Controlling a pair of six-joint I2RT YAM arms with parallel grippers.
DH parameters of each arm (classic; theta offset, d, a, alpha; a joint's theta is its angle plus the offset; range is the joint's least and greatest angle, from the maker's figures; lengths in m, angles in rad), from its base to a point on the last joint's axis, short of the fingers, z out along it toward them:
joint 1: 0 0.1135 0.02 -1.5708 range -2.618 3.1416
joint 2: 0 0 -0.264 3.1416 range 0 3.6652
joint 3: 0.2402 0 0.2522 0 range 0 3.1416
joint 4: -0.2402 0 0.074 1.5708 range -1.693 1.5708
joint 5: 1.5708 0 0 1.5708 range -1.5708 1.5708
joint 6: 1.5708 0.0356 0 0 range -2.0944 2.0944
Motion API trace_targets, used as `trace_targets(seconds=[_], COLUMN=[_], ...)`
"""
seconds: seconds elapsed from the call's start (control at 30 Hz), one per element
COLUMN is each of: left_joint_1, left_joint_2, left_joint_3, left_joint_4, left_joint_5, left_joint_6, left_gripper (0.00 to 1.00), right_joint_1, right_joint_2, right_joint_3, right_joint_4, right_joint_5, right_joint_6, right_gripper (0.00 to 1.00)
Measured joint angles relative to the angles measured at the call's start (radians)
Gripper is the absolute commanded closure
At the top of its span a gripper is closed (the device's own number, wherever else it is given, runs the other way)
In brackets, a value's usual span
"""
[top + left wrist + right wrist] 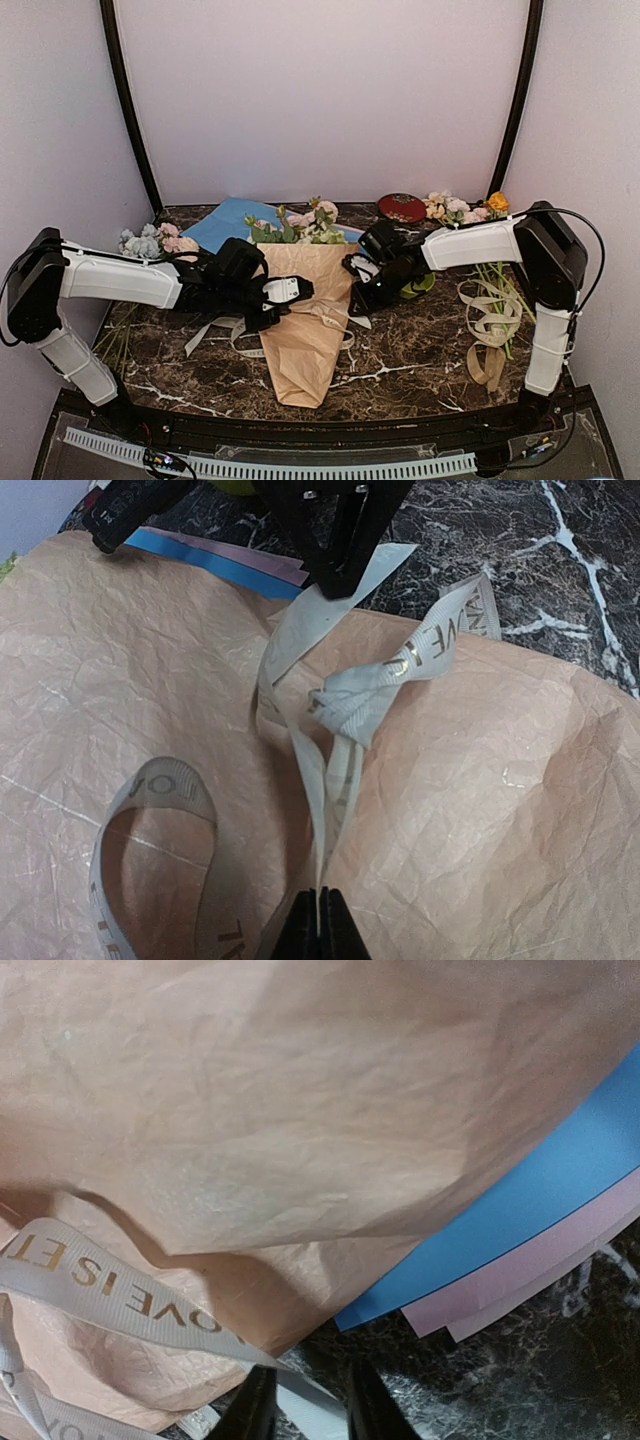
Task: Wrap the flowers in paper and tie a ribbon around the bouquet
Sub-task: Cross the ribbon over the folded bouquet.
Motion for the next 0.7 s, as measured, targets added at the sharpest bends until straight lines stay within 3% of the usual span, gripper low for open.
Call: trace_targets(seconds=[0.07, 0.7], left_joint_1=[0.005, 0.032], left_joint_2=[-0.002, -0.043], left_joint_3=[0.0, 0.0], left_joint_4=[0.0, 0.047], left_joint_5=[0.014, 0.115], left_joint_6=[-0.008, -0.077], left_gripper=[1.0, 1.0], right_joint_1=[0.0, 0.0], right_joint_2=[0.0, -0.063], right_joint_3=[-0.003, -0.041], right_joint_4=[0.002, 0.119], right_joint_5=[-0.011, -0.215], right_joint_6=[0.0, -0.007], right_gripper=[1.0, 1.0])
